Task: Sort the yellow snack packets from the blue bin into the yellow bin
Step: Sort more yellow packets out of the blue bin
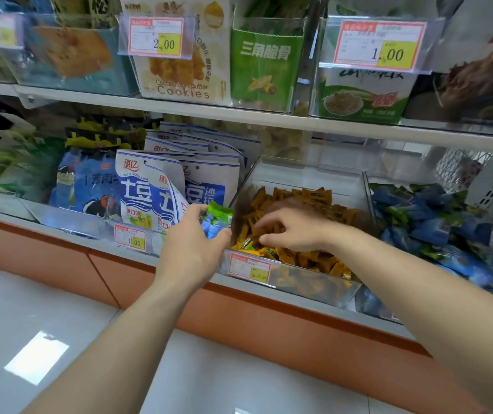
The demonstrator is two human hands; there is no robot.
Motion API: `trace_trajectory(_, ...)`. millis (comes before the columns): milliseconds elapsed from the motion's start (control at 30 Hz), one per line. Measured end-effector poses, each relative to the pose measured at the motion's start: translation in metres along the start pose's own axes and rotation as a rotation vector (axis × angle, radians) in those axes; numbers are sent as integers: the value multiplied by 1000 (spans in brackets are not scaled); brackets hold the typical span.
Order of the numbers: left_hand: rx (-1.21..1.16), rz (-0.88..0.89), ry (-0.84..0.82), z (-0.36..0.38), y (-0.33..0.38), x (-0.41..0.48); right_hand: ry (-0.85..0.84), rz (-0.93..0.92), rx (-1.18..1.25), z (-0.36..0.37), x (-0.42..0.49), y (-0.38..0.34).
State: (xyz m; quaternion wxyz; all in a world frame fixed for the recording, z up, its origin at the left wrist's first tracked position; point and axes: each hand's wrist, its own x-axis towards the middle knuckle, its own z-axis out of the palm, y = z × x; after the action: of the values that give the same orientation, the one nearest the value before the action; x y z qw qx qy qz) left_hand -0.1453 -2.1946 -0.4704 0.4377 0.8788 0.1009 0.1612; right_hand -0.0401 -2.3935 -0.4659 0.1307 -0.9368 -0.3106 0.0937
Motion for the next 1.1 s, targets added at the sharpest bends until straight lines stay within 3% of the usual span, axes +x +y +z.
trace_trajectory(100, 9, -16, 6, -3, -5, 1, -166, 45, -162, 10, 28, 7)
trace_trajectory(200, 37, 6, -2, 1, -5, 0, -189, 75, -245, 17, 46, 18)
trace_trajectory(400, 27, 19, -25, 2, -8, 3, 46, 203, -425, -2, 53, 40)
trace_trajectory(500, 13, 13, -42, 1, -10, 4, 176, 210, -320, -11, 47, 37)
trace_trajectory(567, 11, 16, -43, 1, -11, 5, 324, 68, -154, -13, 42, 25)
trace_trajectory(600, 11, 20, -42, 1, -12, 5, 316, -12, -50, -12, 39, 17)
trace_trajectory(667, 12, 29, -44, 2, -12, 6, 99, -71, 124, -6, 35, 0)
trace_trajectory(733, 14, 37, -42, 3, -11, 6, -119, -53, 49, 5, 35, -12)
trace_trajectory(833, 21, 46, -40, 4, -8, 4, -162, -32, -71, 13, 36, -15)
trace_trajectory(933, -52, 12, -60, 4, -5, 3, -27, -20, 52, 4, 27, -12)
trace_trajectory(1033, -210, -26, -114, 7, 2, 0, 237, 48, 218, -14, -1, -5)
trace_trajectory(1100, -277, -34, -157, 11, 12, -4, 376, 123, 455, -23, -26, -2)
